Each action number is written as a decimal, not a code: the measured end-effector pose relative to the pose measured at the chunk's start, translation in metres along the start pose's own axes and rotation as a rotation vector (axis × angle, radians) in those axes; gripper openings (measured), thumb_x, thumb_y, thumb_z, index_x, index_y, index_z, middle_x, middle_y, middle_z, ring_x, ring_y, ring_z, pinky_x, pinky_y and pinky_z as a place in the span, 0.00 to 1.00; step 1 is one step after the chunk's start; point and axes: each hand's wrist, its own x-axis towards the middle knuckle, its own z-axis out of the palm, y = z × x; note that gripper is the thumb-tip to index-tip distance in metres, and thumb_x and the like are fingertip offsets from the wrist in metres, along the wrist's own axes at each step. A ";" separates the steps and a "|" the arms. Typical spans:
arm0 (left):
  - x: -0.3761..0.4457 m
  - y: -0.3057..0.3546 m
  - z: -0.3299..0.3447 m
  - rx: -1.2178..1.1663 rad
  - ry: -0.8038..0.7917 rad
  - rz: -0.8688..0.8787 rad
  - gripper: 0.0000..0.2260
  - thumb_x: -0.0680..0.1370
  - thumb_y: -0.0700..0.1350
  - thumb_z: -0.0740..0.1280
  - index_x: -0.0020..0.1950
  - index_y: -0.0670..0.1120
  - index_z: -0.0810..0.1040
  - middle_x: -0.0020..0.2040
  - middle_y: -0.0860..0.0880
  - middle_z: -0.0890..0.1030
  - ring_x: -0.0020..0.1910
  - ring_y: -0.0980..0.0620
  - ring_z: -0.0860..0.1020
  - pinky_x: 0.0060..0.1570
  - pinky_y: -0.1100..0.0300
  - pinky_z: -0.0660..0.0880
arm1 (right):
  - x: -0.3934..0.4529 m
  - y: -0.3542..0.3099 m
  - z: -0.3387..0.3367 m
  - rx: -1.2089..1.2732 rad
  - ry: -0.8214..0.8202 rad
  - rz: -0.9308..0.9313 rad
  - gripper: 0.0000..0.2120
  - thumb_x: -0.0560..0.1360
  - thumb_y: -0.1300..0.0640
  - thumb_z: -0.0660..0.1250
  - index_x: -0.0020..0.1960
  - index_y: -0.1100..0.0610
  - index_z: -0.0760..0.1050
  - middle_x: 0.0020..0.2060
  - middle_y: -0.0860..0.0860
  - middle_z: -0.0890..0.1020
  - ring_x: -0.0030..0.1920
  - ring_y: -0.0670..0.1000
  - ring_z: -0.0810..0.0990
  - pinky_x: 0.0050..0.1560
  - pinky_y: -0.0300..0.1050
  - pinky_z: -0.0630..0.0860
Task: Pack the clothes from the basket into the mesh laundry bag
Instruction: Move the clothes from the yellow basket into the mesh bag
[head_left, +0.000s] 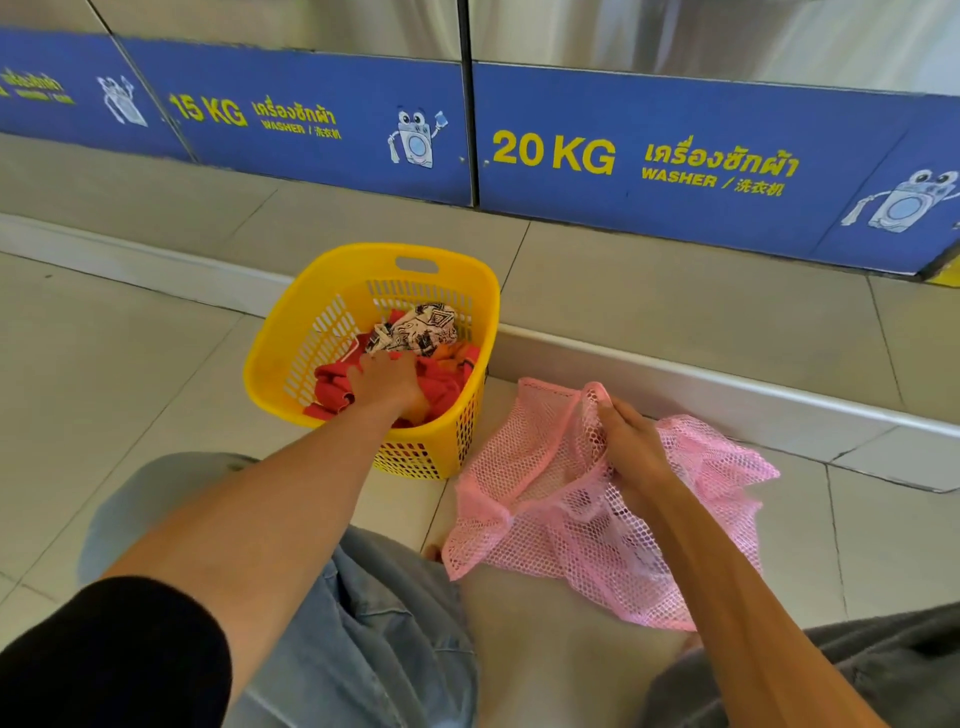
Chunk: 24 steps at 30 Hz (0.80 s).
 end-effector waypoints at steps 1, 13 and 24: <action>0.000 -0.001 -0.002 0.033 0.049 -0.015 0.33 0.71 0.57 0.70 0.74 0.54 0.66 0.73 0.41 0.65 0.74 0.38 0.61 0.70 0.41 0.59 | 0.001 0.001 -0.001 0.002 0.001 -0.001 0.13 0.82 0.41 0.64 0.48 0.41 0.86 0.48 0.50 0.90 0.55 0.58 0.86 0.63 0.63 0.81; -0.058 0.021 -0.076 -0.947 0.376 0.050 0.11 0.63 0.53 0.70 0.40 0.49 0.80 0.40 0.51 0.81 0.43 0.46 0.78 0.43 0.55 0.73 | -0.003 -0.007 -0.011 0.070 0.043 0.024 0.14 0.82 0.44 0.66 0.61 0.50 0.84 0.46 0.52 0.88 0.48 0.56 0.85 0.57 0.59 0.82; -0.069 0.028 -0.084 -1.227 0.053 0.229 0.22 0.66 0.41 0.68 0.59 0.51 0.79 0.50 0.49 0.82 0.44 0.50 0.79 0.38 0.59 0.73 | -0.011 -0.007 -0.024 0.103 0.042 0.047 0.11 0.85 0.50 0.63 0.53 0.50 0.83 0.26 0.45 0.81 0.32 0.48 0.78 0.42 0.53 0.80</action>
